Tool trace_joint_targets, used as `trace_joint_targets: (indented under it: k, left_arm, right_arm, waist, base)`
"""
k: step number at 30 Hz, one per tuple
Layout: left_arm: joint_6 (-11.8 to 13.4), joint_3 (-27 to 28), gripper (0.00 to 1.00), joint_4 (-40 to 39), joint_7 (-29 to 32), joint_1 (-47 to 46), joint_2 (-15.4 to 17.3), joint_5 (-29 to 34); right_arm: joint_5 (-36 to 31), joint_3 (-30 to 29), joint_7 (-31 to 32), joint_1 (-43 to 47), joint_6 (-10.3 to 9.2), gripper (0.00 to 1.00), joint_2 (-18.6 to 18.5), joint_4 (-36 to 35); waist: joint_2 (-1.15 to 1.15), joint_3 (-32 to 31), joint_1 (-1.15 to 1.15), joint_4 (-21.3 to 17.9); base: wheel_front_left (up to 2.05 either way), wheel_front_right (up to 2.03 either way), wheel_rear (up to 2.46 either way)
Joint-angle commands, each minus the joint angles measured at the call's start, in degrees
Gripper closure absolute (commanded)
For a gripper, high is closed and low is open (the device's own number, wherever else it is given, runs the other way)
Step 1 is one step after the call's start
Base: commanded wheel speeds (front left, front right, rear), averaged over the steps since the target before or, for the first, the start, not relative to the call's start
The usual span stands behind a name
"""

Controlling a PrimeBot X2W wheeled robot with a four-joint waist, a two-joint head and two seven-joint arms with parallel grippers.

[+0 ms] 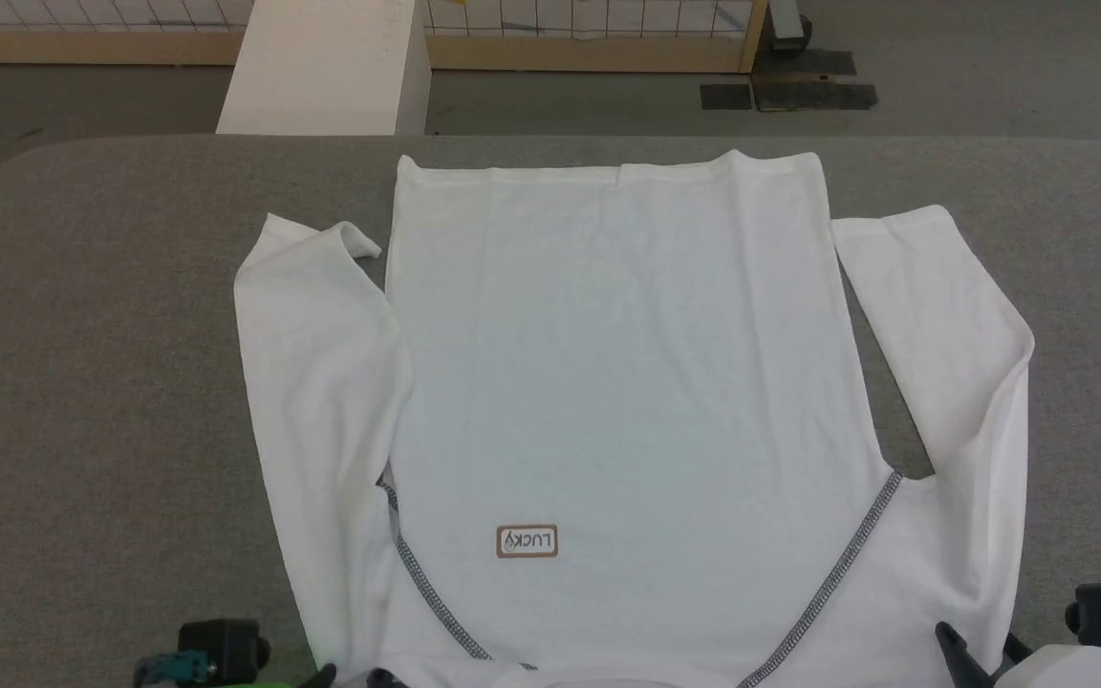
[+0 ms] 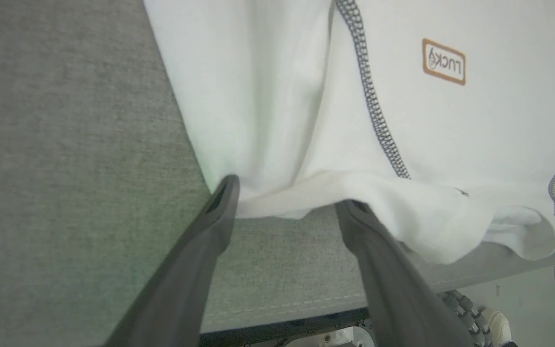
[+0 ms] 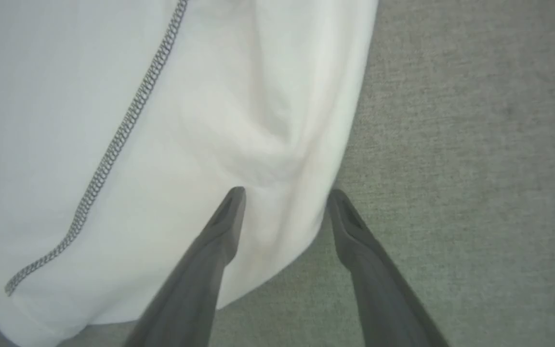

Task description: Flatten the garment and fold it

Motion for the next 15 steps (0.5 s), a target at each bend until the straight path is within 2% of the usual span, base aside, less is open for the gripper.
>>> trace_joint_targets:
  k: [1, 12, 15]
  left_arm:
    - [0.55, 0.73, 0.00, -0.15, -0.65, -0.21, 0.73, 0.51]
    - [3.26, 6.92, 0.00, -7.95, -5.07, 1.42, 4.84, 2.28]
    - [2.44, 9.29, 0.00, -8.70, -9.37, -0.17, 4.72, 2.87]
  right_arm:
    - [-0.69, -0.05, -1.42, -0.56, -0.11, 0.00, -0.09, -0.59]
    - [-2.86, -1.85, -13.05, -3.03, -0.11, 0.00, -0.09, -6.87]
    - [-3.55, -1.76, -17.16, -4.07, -0.11, 0.00, -0.08, -7.76]
  waist:
    - [0.00, -0.40, 0.01, -0.02]
    - [0.00, -1.20, 0.01, -0.50]
    - [0.00, -0.46, 0.01, -0.36]
  base:
    - [0.00, 0.00, 0.00]
    - [0.00, 0.00, 0.00]
    - [0.00, 0.00, 0.00]
